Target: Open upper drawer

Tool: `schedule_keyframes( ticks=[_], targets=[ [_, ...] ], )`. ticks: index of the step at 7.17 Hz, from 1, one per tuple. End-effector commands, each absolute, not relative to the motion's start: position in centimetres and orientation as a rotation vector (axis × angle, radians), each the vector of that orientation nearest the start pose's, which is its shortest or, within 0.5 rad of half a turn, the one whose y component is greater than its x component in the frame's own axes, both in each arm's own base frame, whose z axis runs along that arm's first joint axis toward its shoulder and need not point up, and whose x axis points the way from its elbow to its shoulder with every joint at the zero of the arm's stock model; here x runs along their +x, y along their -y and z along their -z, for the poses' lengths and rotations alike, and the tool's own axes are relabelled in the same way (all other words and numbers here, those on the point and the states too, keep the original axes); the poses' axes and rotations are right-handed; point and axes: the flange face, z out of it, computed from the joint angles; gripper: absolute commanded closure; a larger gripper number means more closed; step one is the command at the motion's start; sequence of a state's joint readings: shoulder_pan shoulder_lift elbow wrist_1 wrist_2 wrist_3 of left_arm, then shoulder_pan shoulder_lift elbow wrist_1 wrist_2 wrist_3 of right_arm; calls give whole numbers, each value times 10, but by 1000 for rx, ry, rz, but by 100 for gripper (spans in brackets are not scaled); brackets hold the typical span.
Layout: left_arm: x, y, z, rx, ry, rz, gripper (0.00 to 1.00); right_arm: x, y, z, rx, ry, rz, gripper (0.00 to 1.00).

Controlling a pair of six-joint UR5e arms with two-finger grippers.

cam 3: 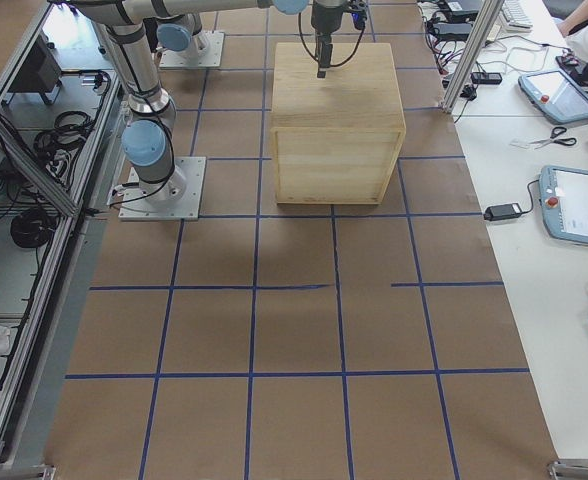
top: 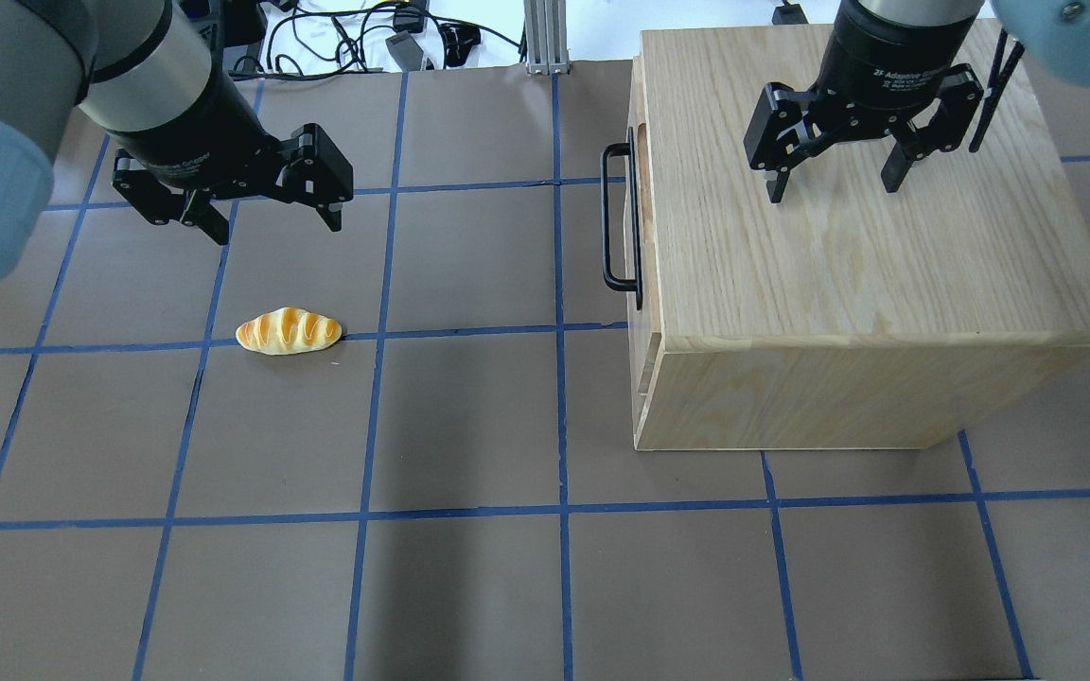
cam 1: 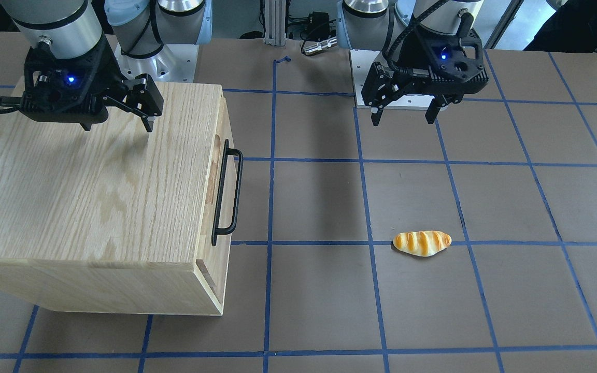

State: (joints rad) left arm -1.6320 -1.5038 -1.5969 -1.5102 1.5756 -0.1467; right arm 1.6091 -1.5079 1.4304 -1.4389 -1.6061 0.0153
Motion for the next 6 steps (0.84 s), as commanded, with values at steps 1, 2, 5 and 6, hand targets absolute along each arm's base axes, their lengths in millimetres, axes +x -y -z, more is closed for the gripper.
schedule_keyframes(
  ticks=[1, 2, 5, 6],
  targets=[
    [-162, 464, -514, -135, -3141, 164, 0, 149, 506, -512, -38, -3177, -86, 0],
    [-161, 465, -514, -138, -3142, 166, 0, 149, 507, -513, -38, -3177, -84, 0],
    [-165, 472, -510, -152, -3157, 150, 0, 149, 507, -513, -38, -3177, -84, 0],
    [-167, 481, -504, -156, -3162, 147, 0, 149, 507, -513, -38, -3177, -84, 0]
  ],
)
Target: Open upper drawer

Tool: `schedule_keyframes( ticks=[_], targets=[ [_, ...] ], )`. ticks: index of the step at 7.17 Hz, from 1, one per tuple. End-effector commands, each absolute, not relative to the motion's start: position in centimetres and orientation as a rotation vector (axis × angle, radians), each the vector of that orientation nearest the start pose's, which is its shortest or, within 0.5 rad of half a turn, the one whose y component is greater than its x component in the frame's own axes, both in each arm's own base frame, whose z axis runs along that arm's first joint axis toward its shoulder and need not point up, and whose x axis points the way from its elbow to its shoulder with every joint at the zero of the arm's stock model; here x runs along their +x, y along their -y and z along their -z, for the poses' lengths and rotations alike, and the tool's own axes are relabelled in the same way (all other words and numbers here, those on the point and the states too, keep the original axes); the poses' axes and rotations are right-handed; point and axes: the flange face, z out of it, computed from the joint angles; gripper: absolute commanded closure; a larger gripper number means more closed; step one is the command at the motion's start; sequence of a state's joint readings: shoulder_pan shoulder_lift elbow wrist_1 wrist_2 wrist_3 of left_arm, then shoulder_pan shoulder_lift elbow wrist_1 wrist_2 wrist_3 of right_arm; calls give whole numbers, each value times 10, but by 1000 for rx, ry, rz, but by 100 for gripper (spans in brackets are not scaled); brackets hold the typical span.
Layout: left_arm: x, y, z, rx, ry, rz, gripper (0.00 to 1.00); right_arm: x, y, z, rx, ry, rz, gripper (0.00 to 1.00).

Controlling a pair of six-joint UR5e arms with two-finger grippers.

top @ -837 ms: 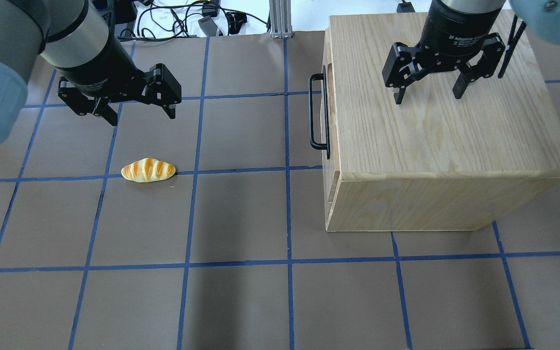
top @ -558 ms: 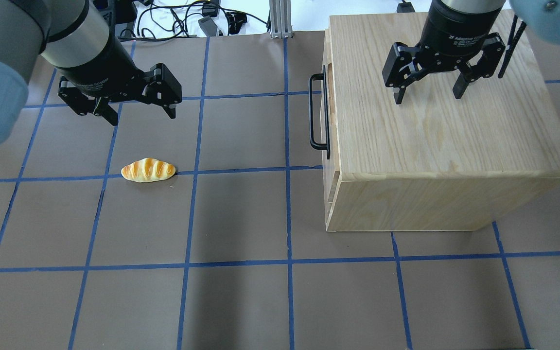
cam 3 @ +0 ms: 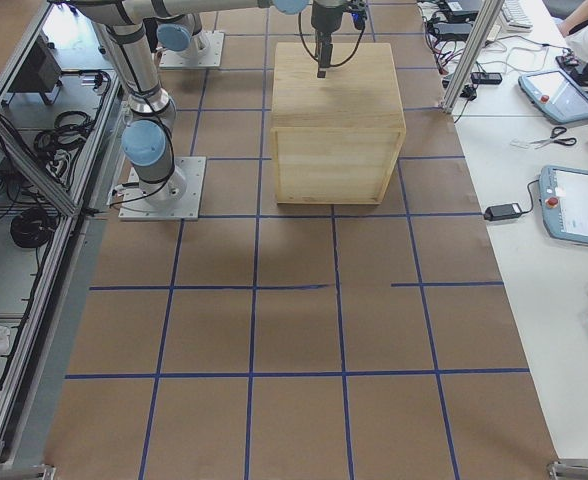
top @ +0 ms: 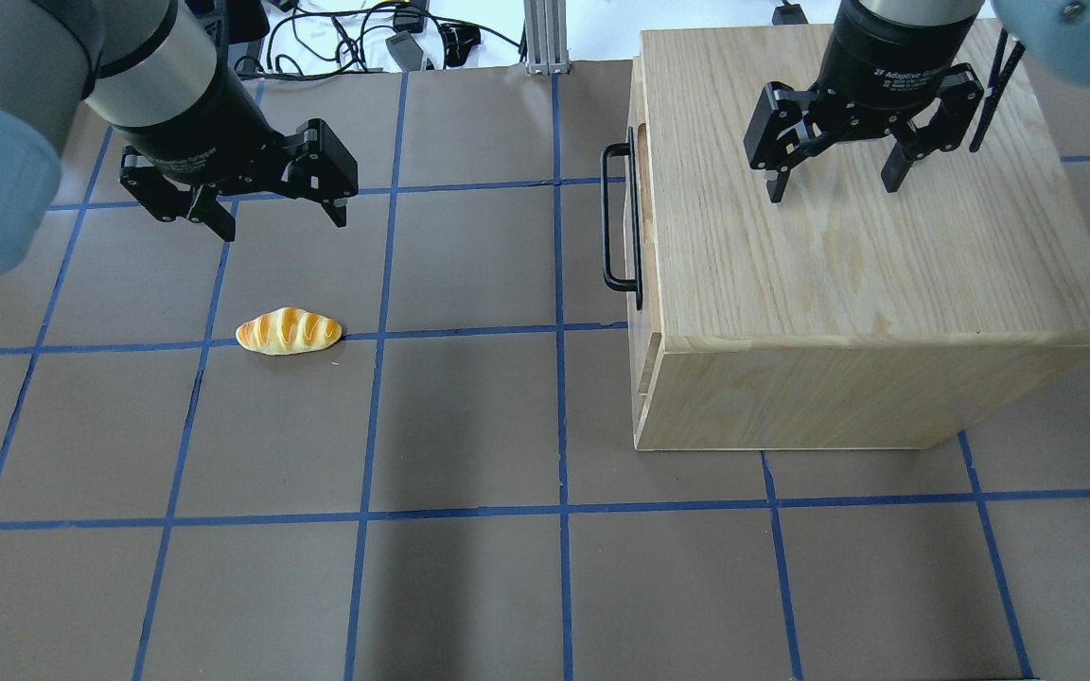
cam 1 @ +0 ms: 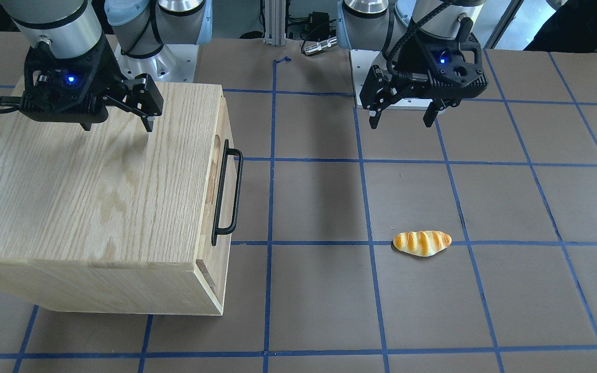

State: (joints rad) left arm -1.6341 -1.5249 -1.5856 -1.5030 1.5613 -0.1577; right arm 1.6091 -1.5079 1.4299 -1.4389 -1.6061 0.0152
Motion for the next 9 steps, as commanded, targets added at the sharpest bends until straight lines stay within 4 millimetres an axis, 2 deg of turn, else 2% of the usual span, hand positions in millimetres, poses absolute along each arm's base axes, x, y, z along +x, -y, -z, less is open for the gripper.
schedule_keyframes(
  ticks=[1, 2, 4, 6, 7, 9],
  targets=[
    [-179, 495, -496, -145, -3247, 173, 0, 149, 506, -512, -38, -3177, -86, 0],
    [-199, 510, -485, -146, -3280, 242, 0, 149, 506, -512, -41, -3177, -86, 0],
    [-256, 519, -450, -55, -3309, 208, 0, 149, 507, -513, -40, -3177, -84, 0],
    [-303, 528, -419, -112, -3391, 192, 0, 149, 507, -513, -38, -3177, -84, 0],
    [-329, 529, -407, -95, -3408, 236, 0, 149, 507, -513, -38, -3177, -84, 0],
    [-339, 528, -400, -97, -3449, 198, 0, 149, 507, -513, -38, -3177, -84, 0]
  ],
)
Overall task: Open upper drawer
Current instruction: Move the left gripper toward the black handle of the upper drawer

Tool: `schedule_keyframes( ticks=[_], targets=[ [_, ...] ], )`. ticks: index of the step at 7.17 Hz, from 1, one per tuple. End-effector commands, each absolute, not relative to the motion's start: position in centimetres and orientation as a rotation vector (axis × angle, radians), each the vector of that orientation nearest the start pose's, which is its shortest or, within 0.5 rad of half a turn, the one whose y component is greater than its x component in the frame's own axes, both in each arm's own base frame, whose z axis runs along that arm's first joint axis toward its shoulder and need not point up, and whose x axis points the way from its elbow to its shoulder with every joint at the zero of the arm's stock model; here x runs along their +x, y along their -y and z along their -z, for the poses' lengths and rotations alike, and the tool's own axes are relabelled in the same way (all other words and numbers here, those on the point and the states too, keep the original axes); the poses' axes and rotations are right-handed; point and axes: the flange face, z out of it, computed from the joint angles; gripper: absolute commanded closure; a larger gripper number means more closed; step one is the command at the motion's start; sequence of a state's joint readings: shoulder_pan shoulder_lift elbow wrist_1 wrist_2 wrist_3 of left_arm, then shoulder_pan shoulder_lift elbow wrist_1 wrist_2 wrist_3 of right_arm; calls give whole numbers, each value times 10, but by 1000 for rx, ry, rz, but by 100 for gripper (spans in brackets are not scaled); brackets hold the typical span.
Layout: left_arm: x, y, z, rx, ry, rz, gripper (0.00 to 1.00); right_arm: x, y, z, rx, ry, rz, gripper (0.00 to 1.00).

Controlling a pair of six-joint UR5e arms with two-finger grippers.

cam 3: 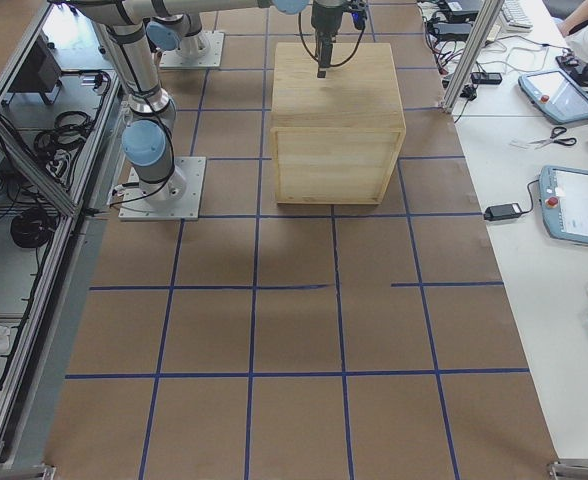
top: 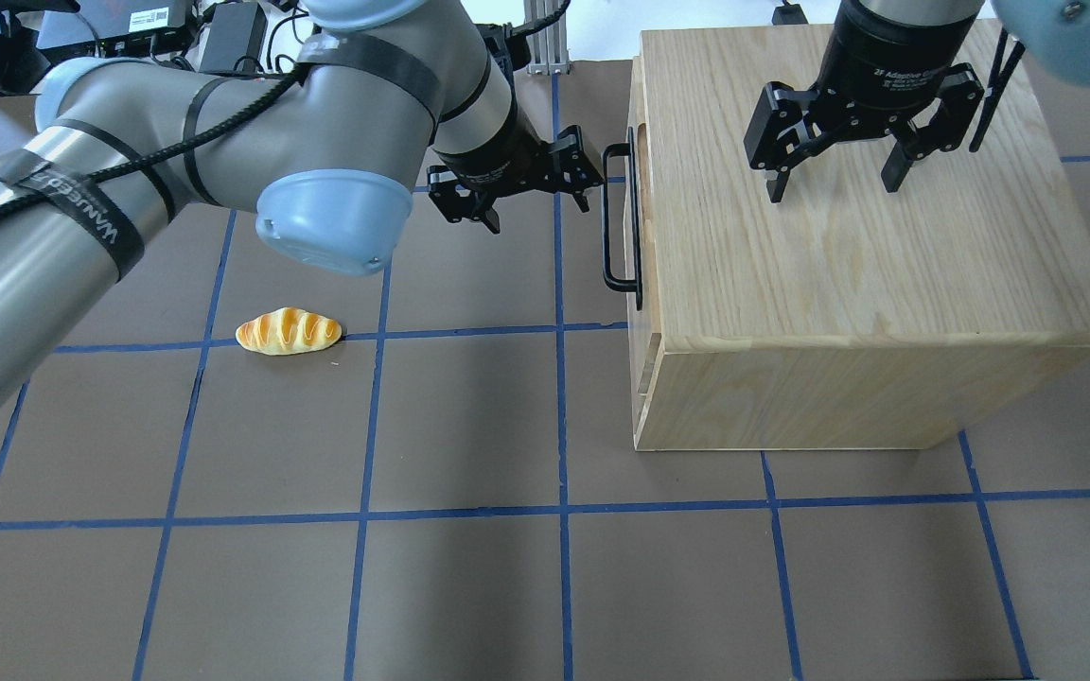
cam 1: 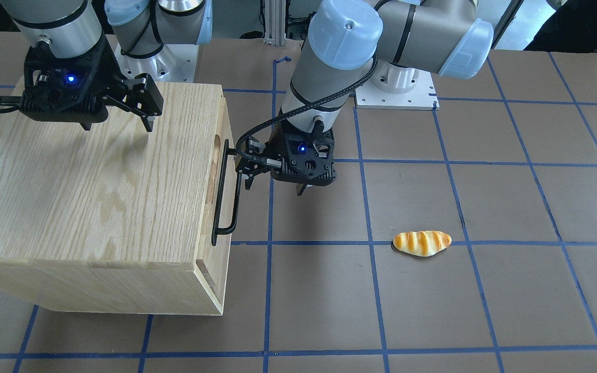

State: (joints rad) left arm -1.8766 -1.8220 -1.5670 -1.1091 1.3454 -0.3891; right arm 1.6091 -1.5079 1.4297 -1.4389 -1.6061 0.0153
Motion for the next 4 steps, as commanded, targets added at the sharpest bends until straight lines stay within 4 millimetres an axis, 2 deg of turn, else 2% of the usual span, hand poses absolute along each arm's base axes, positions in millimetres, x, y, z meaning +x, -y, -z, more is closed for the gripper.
schedule_keyframes(
  ticks=[1, 3, 4],
  targets=[
    [-341, 529, -398, -96, -3453, 198, 0, 149, 507, -513, -38, -3177, -84, 0],
    [-346, 528, -394, -61, -3481, 168, 0, 149, 507, -513, -38, -3177, -84, 0],
    [-346, 528, -384, -12, -3478, 148, 0, 149, 507, -513, -38, -3177, -84, 0]
  ],
)
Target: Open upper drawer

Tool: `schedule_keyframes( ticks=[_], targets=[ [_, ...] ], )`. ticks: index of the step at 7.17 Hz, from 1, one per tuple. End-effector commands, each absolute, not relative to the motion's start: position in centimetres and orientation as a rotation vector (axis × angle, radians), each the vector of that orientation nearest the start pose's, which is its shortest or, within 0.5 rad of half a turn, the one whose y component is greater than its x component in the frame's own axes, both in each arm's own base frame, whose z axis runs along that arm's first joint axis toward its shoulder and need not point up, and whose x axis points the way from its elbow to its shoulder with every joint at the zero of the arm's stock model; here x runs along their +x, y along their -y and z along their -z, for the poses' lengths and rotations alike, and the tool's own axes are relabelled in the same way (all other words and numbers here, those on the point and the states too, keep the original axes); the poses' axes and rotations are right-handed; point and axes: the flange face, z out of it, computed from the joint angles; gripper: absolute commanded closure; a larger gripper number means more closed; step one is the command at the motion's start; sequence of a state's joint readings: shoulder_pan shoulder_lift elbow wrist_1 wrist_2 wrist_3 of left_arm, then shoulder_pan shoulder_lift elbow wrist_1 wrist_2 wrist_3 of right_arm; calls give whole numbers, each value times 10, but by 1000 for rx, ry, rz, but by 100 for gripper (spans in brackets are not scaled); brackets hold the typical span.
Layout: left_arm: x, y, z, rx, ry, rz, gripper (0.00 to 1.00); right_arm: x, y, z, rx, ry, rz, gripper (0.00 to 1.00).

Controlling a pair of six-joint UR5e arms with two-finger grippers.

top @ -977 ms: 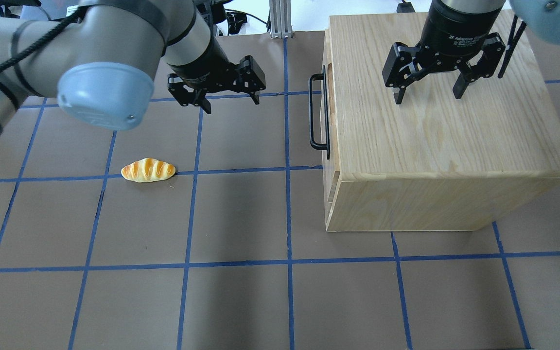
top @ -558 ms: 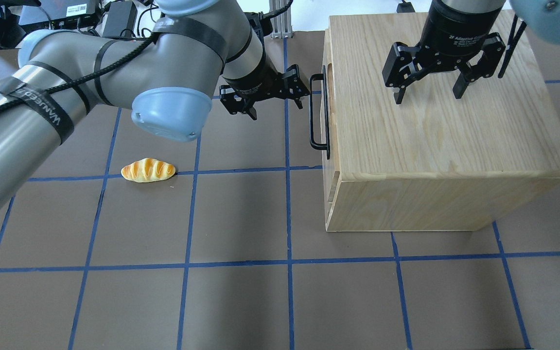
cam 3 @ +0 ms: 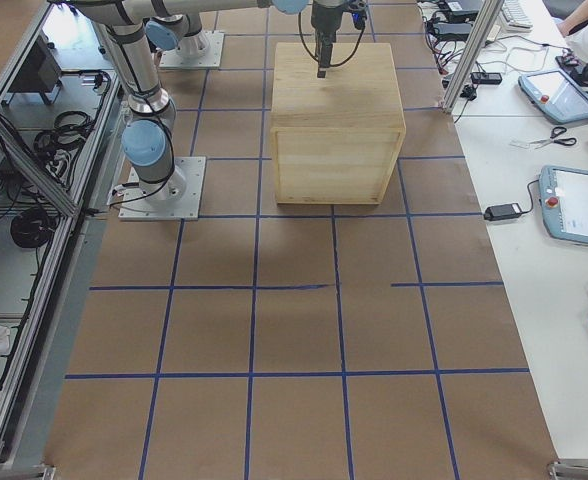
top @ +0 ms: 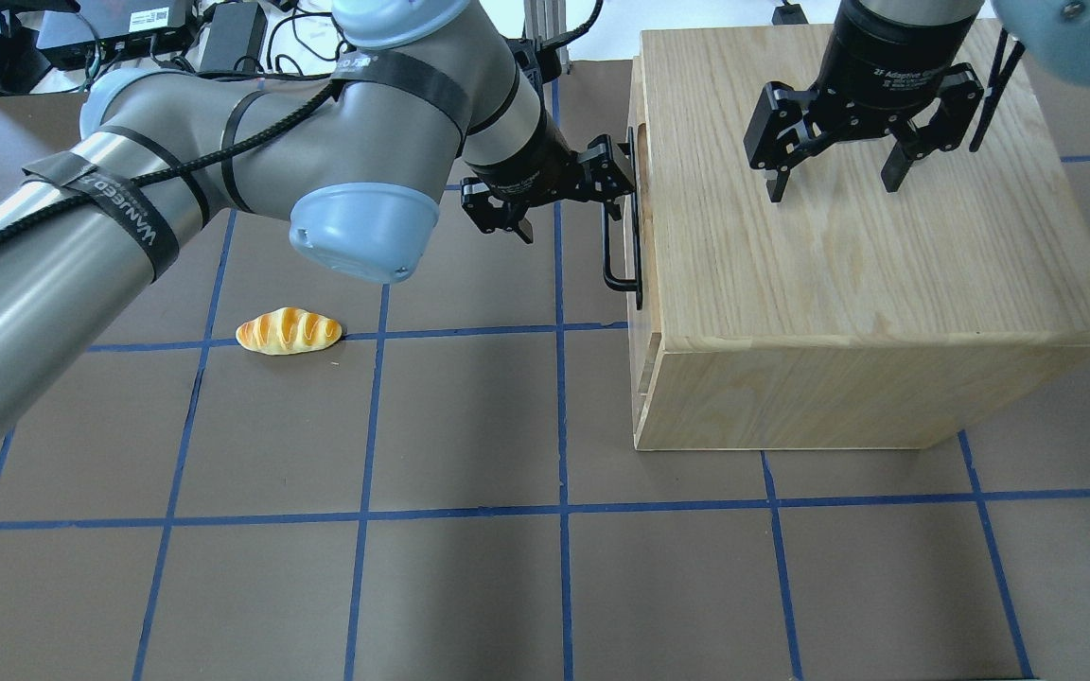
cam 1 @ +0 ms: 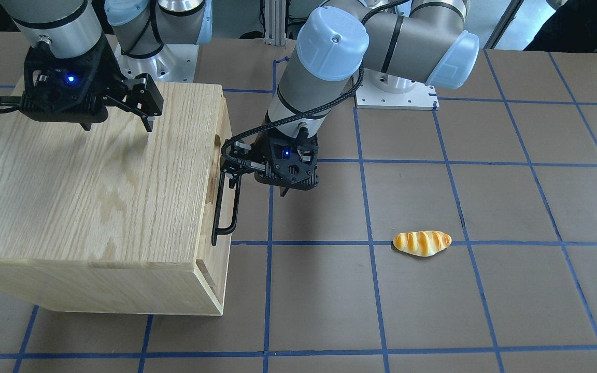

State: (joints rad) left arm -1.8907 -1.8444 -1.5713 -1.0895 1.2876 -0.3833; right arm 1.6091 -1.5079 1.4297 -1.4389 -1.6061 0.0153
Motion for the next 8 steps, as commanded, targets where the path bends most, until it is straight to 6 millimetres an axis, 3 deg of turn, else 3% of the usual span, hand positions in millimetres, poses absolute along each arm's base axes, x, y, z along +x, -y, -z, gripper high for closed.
schedule_keyframes(
  ticks=[1, 3, 4, 6, 8],
  targets=[
    [-347, 532, -374, 45, -3473, 132, 0, 149, 506, -512, -38, -3177, -86, 0],
    [-346, 531, -374, 146, -3462, 155, 0, 149, 507, -513, -40, -3177, -84, 0],
    [-332, 532, -384, 157, -3457, 174, 0, 149, 507, -513, -38, -3177, -84, 0],
    [-269, 556, -373, 61, -3449, 158, 0, 149, 507, -513, -40, -3177, -84, 0],
    [-216, 571, -375, -8, -3445, 185, 0, 149, 506, -512, -38, -3177, -86, 0]
  ],
)
